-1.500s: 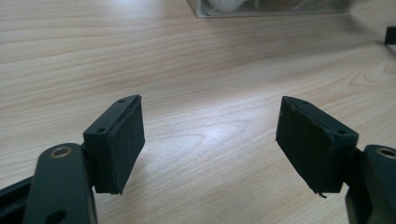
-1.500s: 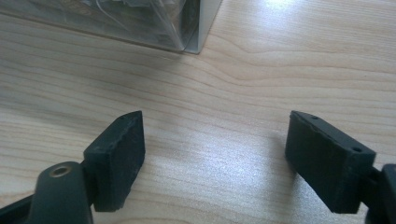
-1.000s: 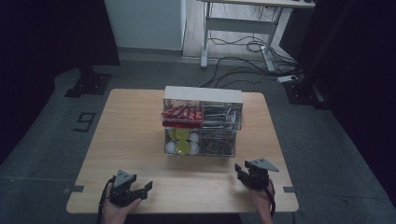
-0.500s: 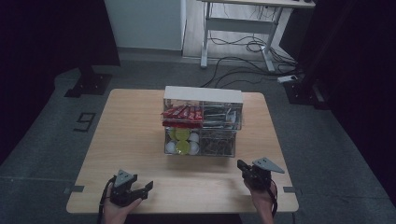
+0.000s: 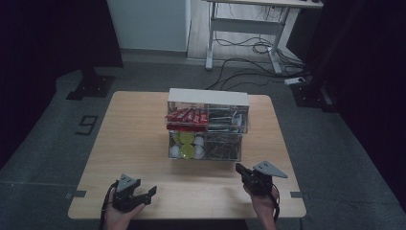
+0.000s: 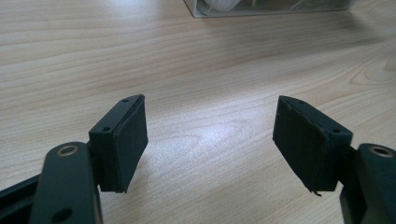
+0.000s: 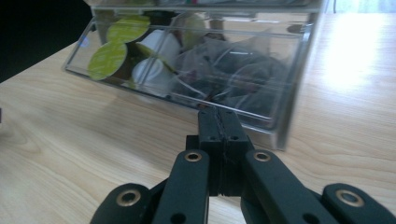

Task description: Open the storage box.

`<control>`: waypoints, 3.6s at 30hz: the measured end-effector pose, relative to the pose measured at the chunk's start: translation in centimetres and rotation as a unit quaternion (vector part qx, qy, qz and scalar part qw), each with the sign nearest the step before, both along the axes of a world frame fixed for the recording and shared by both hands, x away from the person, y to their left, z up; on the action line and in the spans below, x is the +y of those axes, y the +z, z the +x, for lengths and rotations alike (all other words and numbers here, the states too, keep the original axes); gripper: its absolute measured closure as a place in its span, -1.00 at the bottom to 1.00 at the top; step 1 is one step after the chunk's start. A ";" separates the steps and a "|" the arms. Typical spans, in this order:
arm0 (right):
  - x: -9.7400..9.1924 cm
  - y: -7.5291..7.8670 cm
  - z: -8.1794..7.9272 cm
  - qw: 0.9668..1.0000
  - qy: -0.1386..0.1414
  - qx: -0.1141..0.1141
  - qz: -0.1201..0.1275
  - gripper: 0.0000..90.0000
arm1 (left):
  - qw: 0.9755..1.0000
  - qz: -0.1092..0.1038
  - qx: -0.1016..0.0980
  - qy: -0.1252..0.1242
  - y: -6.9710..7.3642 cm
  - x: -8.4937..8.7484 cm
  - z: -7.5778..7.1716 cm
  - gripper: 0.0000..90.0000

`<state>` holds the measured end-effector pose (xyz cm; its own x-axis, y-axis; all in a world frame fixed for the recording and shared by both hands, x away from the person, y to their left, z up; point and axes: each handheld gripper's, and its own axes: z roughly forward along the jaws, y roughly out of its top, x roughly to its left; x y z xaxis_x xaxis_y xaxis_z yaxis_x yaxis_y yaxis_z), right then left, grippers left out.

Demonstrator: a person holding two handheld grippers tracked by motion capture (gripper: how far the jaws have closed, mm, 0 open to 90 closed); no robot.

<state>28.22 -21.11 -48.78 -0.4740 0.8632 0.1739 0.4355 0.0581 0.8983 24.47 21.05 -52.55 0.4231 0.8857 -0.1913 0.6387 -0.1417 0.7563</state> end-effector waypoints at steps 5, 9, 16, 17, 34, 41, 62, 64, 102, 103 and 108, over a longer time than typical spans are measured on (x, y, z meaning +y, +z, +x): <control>1.2 -0.5 0.3 0.999 0.025 0.017 0.032 0.98 | 1.000 -0.001 -0.002 0.001 0.1 0.0 0.0 -0.41; 2.1 -0.9 0.5 0.999 0.036 0.024 0.028 0.98 | 1.000 0.000 0.000 0.000 0.0 0.0 0.0 -0.41; 3.5 -1.9 1.2 0.998 0.048 0.038 0.018 0.98 | 1.000 -0.002 0.004 -0.012 0.0 -0.6 -0.1 -0.41; 3.7 -2.1 1.3 0.998 0.050 0.040 0.016 0.98 | 1.000 -0.002 0.003 -0.012 0.0 -0.6 -0.1 -0.41; 3.8 -3.0 3.4 0.998 0.039 0.058 0.011 0.98 | 1.000 0.000 0.008 0.003 -0.4 -0.4 0.0 -0.42; 3.3 -3.0 3.7 0.998 0.031 0.059 0.018 0.98 | 1.000 0.001 0.010 0.000 -0.5 -0.4 0.0 -0.42; 2.4 -1.8 3.4 0.999 0.018 0.039 0.024 0.98 | 1.000 0.002 0.012 0.002 -0.7 -0.4 0.0 -0.42; 2.2 -1.6 3.3 0.999 0.017 0.036 0.030 0.98 | 1.000 0.004 0.012 0.001 -0.7 -0.4 0.0 -0.42; 2.4 2.0 6.1 0.997 0.020 -0.004 0.080 0.98 | 0.999 0.019 0.015 0.023 -1.0 0.5 0.5 -0.42; 2.3 2.0 6.3 0.996 0.019 -0.003 0.082 0.98 | 0.999 0.019 0.015 0.023 -1.0 0.5 0.5 -0.42; 2.2 2.2 6.4 0.996 0.013 -0.009 0.087 0.98 | 0.999 0.022 0.019 0.017 -1.3 0.2 0.7 -0.42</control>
